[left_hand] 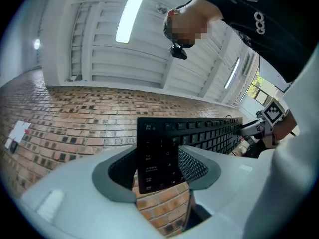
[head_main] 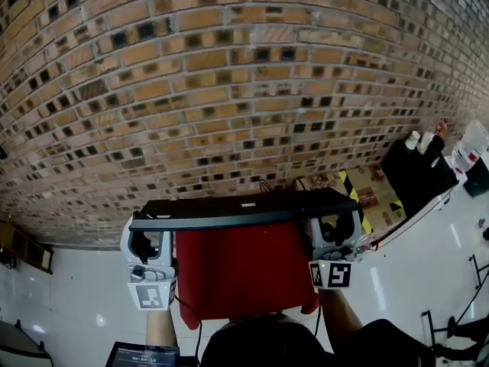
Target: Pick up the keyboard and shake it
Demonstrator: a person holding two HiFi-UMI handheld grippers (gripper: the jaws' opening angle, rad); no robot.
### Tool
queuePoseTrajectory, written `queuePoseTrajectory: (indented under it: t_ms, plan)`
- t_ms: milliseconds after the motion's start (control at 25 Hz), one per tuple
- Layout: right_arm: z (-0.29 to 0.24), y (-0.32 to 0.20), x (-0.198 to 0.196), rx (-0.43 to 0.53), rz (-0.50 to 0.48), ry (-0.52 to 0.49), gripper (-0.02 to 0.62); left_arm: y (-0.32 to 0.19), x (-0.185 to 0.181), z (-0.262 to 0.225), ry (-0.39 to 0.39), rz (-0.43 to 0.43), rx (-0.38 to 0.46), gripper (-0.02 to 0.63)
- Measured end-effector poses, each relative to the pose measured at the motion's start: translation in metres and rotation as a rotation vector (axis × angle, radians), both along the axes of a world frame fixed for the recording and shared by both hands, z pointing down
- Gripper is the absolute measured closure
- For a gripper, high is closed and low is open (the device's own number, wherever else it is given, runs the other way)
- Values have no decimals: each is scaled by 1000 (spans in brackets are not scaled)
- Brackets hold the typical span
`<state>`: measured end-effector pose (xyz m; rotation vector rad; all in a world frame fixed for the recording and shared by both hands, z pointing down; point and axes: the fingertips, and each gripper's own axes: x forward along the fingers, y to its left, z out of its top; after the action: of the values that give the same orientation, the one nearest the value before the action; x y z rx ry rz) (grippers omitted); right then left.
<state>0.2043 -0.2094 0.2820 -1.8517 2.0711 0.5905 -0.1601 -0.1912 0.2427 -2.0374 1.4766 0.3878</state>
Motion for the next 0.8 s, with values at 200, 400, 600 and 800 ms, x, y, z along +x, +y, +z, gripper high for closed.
queuePoseTrajectory:
  t_ms: [200,400,600,800]
  plan:
    - [-2,3,18,14,28,-10,261,-4,22,-14,-15,41,35,345]
    - [1,3,26,9,52,0,261,-14,28,-2,3,49,7,345]
    - [2,-3,30,0,53,1,261,-20,30,1,2,51,1,345]
    - [12,-12,30,-39,48,13,261,-30,29,17,23,50,-45,345]
